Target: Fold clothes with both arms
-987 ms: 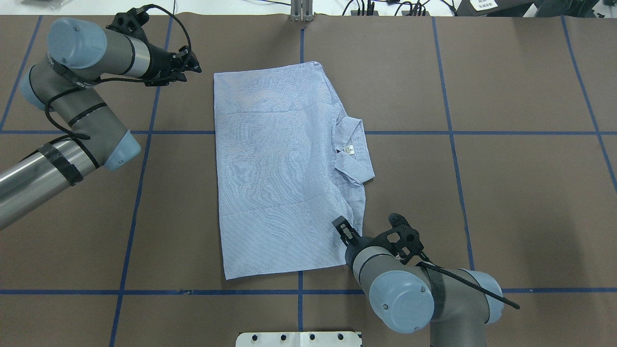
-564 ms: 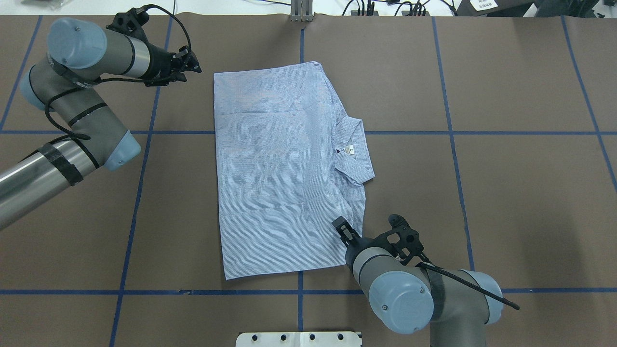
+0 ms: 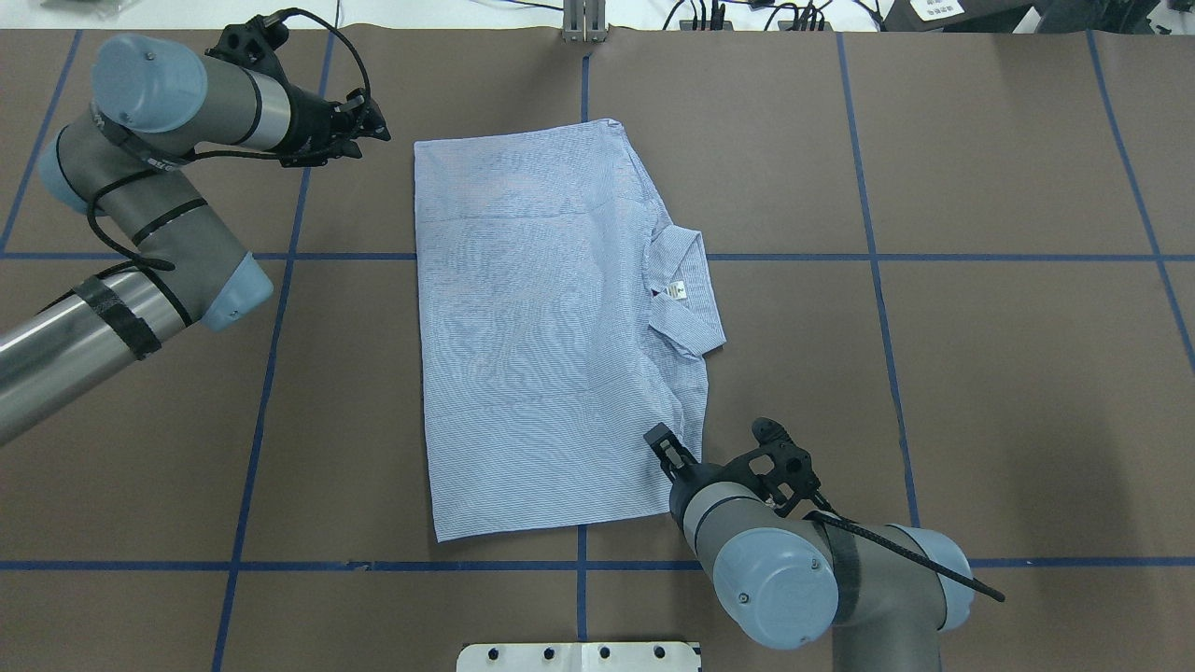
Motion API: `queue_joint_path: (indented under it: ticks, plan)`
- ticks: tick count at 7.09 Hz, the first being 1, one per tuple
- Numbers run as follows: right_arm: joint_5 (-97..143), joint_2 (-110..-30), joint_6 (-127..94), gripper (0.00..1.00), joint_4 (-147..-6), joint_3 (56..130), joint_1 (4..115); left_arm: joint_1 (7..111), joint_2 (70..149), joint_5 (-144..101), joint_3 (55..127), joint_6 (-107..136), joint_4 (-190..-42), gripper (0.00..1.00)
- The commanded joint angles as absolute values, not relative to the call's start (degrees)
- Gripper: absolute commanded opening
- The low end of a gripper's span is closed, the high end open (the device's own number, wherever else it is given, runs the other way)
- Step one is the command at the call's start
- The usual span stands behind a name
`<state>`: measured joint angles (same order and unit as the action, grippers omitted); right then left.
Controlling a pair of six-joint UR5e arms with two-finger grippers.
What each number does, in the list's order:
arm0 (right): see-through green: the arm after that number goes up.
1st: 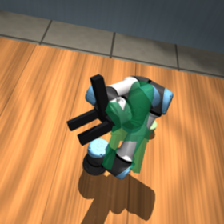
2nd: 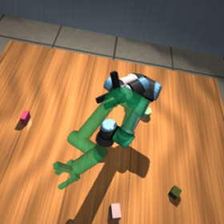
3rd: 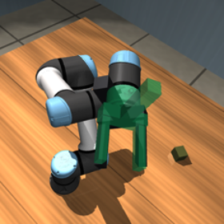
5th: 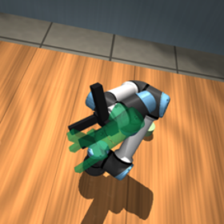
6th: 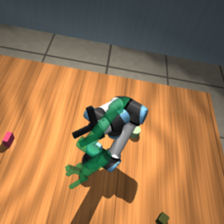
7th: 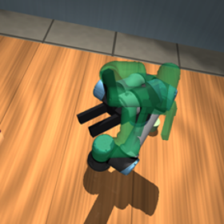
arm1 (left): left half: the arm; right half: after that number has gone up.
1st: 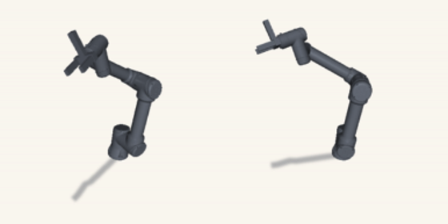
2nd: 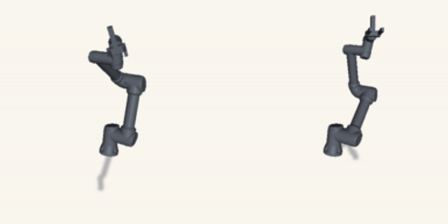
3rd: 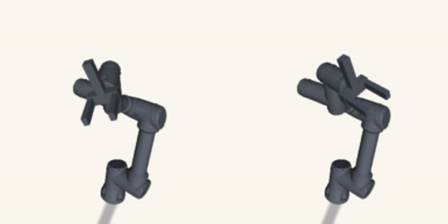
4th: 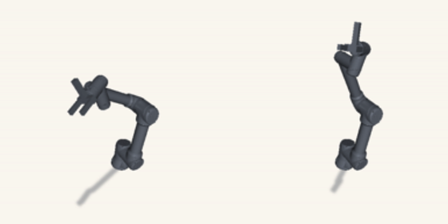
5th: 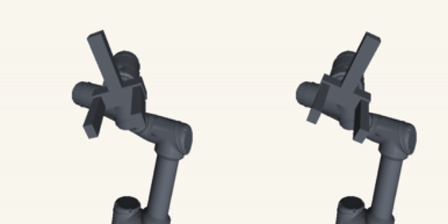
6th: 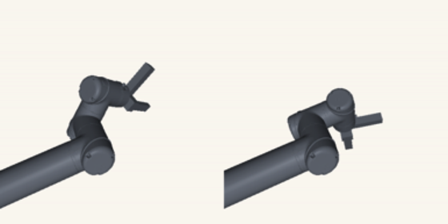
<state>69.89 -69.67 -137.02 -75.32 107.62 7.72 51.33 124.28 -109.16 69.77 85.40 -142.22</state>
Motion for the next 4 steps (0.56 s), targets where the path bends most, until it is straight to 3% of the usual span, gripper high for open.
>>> queue_joint_path:
  ticks: [1, 2, 4]
  plan:
    - [69.96, -69.61, -137.11, 0.43, -75.41, 107.58, 7.56, 51.33, 124.28, -109.16, 69.79, 85.43, -142.21, 0.53]
    - [69.96, -69.61, -137.63, 0.00, -75.41, 107.67, 7.65, 51.42, 124.28, -109.16, 70.48, 85.43, -142.03, 0.53]
    - [70.05, -69.52, -137.72, 0.00, -75.41, 107.93, 7.65, 51.42, 124.02, -109.16, 71.80, 85.43, -140.19, 0.53]
